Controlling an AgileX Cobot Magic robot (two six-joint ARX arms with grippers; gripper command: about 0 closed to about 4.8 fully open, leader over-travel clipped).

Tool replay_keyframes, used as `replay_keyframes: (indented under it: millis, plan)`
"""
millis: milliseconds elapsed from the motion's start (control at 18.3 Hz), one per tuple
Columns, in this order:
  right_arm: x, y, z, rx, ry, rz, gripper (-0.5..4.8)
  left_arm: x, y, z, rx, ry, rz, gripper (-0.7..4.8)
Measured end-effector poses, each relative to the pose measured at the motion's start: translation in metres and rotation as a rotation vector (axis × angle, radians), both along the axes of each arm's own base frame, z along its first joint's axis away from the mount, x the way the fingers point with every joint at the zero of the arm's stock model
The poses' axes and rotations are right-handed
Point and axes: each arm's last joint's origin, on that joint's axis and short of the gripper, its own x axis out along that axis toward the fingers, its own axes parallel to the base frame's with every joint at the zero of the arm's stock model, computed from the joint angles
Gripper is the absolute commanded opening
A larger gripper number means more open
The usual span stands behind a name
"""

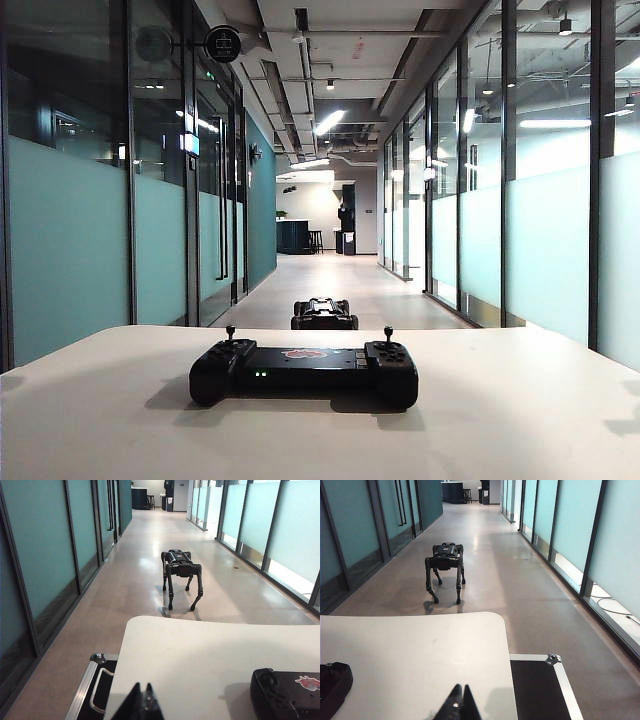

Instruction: Push the left joystick on the remote control sitting on the white table forward to make the robot dog walk in a straight line until it approaches the door.

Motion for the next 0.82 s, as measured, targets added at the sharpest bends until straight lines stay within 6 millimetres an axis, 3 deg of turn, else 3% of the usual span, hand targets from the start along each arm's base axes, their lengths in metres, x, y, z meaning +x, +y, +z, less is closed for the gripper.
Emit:
replay_keyframes:
  millis: [491,818]
  plan:
    - [0.0,0.0,0.002,0.0,-0.006,0.0,-0.05,0.0,0.0,0.001,-0.004,-0.002,0.0,-0.05]
    - [-0.005,0.0,0.034,0.004,-0.074,0.003,-0.05,-0.002,0.0,0.016,-0.037,-0.038,-0.003,-0.05]
